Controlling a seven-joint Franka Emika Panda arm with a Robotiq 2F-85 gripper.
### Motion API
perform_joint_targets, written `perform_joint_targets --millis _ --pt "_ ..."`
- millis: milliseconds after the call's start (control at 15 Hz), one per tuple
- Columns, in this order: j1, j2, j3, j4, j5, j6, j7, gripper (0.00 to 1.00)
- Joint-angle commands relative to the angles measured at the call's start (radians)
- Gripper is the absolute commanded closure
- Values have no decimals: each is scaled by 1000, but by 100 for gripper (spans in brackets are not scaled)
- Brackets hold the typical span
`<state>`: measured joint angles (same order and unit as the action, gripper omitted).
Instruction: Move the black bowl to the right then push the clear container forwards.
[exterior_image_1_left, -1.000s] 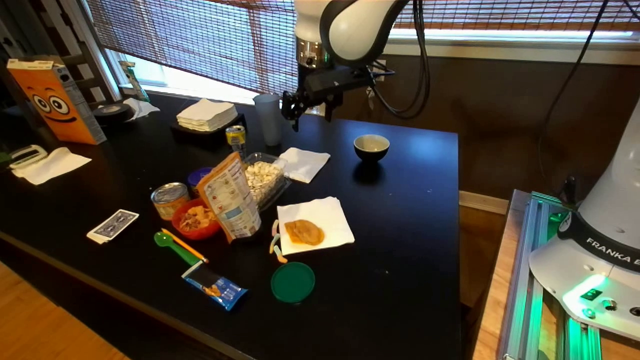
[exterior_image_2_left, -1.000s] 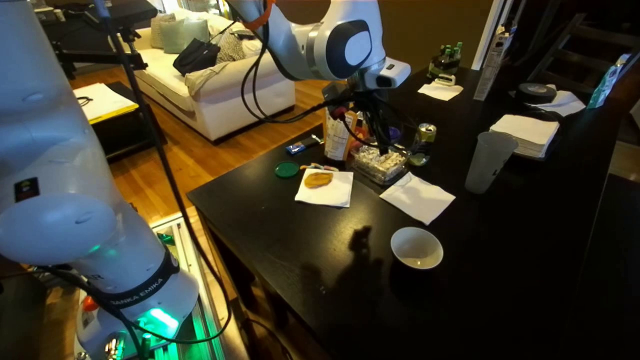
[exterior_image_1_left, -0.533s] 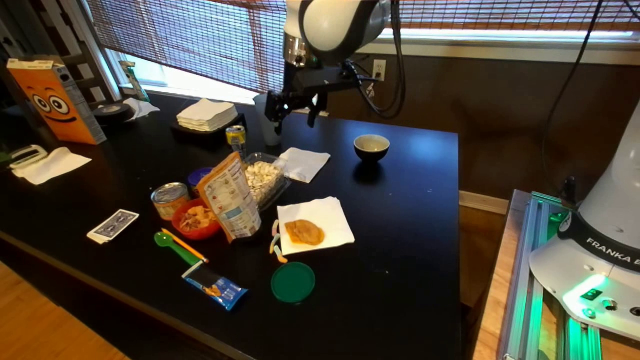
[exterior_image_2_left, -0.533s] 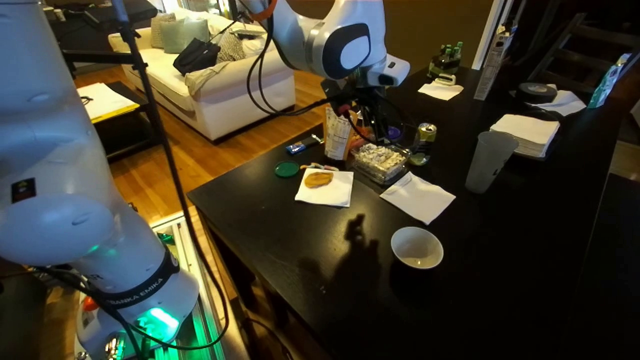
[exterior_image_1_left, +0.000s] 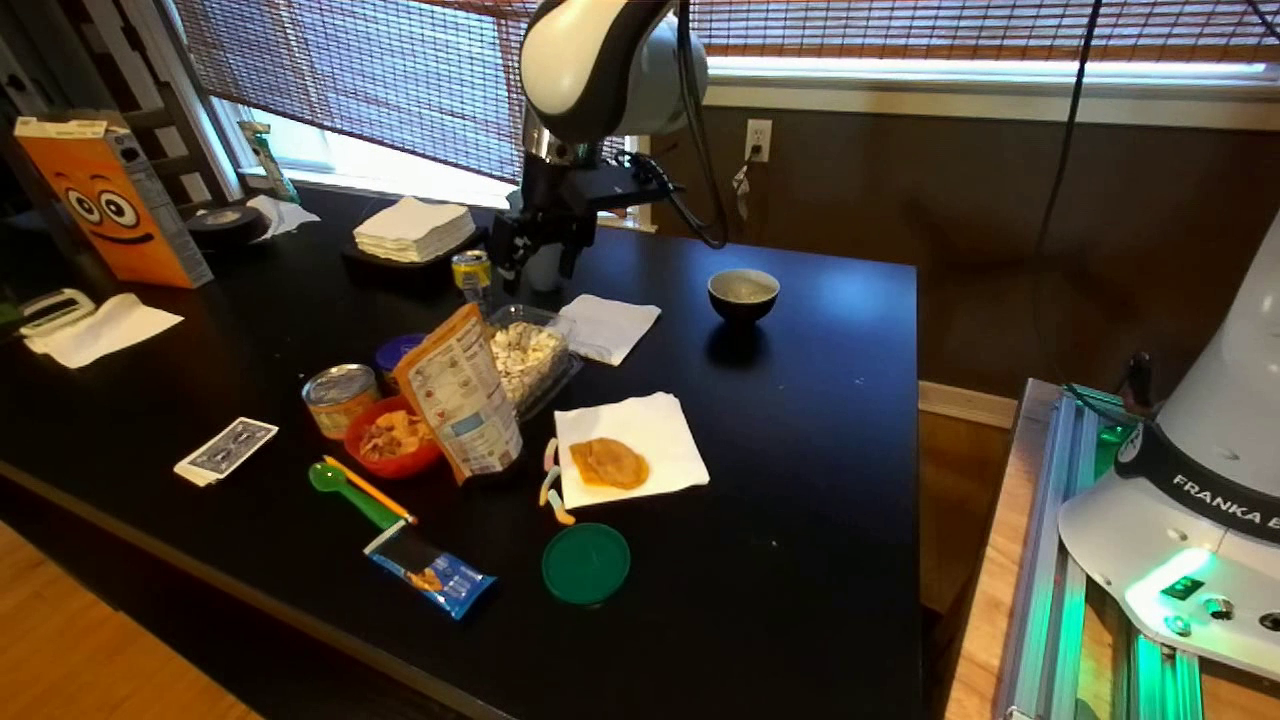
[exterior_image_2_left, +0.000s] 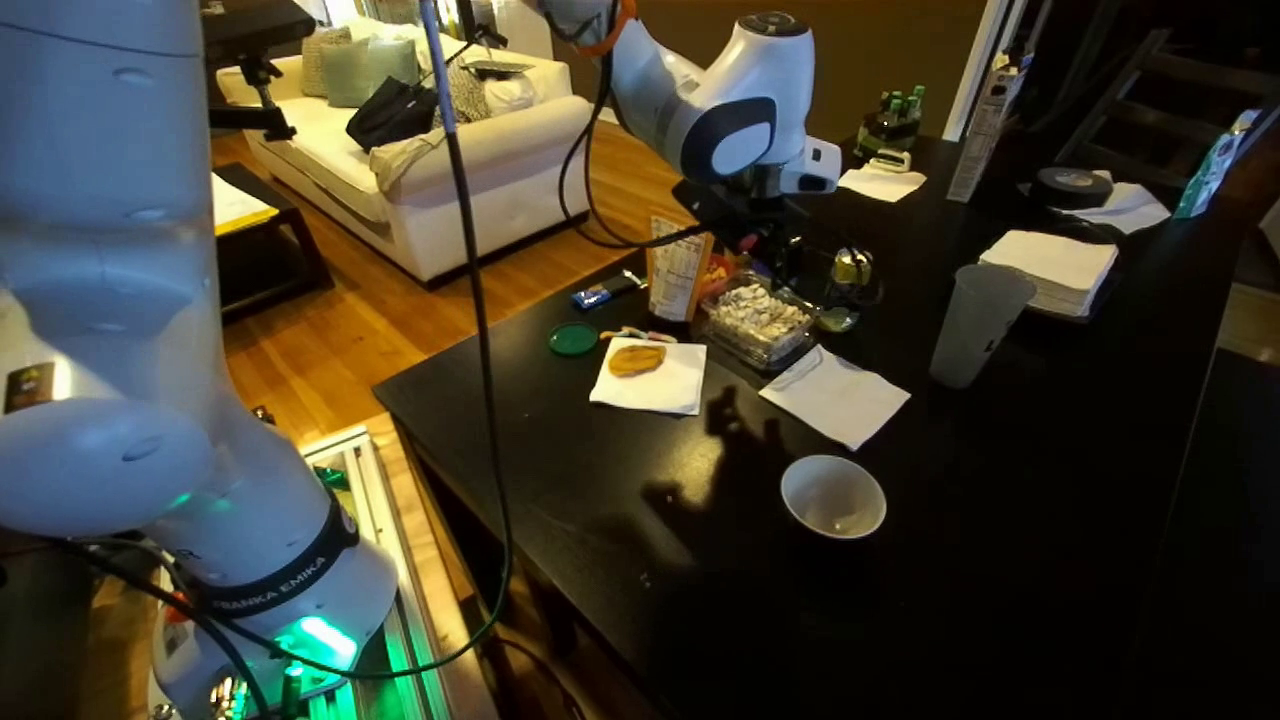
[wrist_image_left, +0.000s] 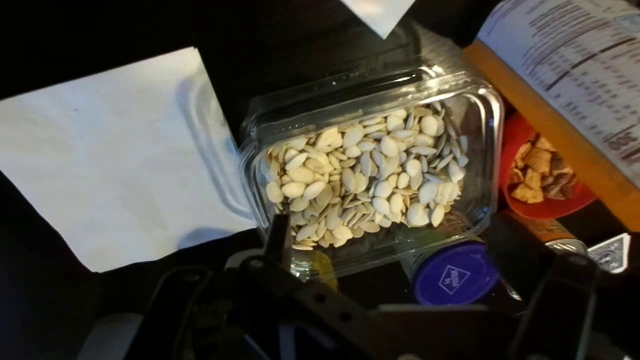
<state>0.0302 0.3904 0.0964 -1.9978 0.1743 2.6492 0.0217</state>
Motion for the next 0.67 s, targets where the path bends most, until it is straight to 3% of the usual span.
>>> perform_joint_targets --millis 0,200,267,333,600 --pt "-53 105 22 104 26 0 -107 0" --pt "-85 165 34 149 26 6 -155 0" --pt "-93 183 38 163 27 5 -165 4" --pt "-101 200 43 176 25 4 -180 19" --pt "-136 253 74 220 30 -7 -226 34"
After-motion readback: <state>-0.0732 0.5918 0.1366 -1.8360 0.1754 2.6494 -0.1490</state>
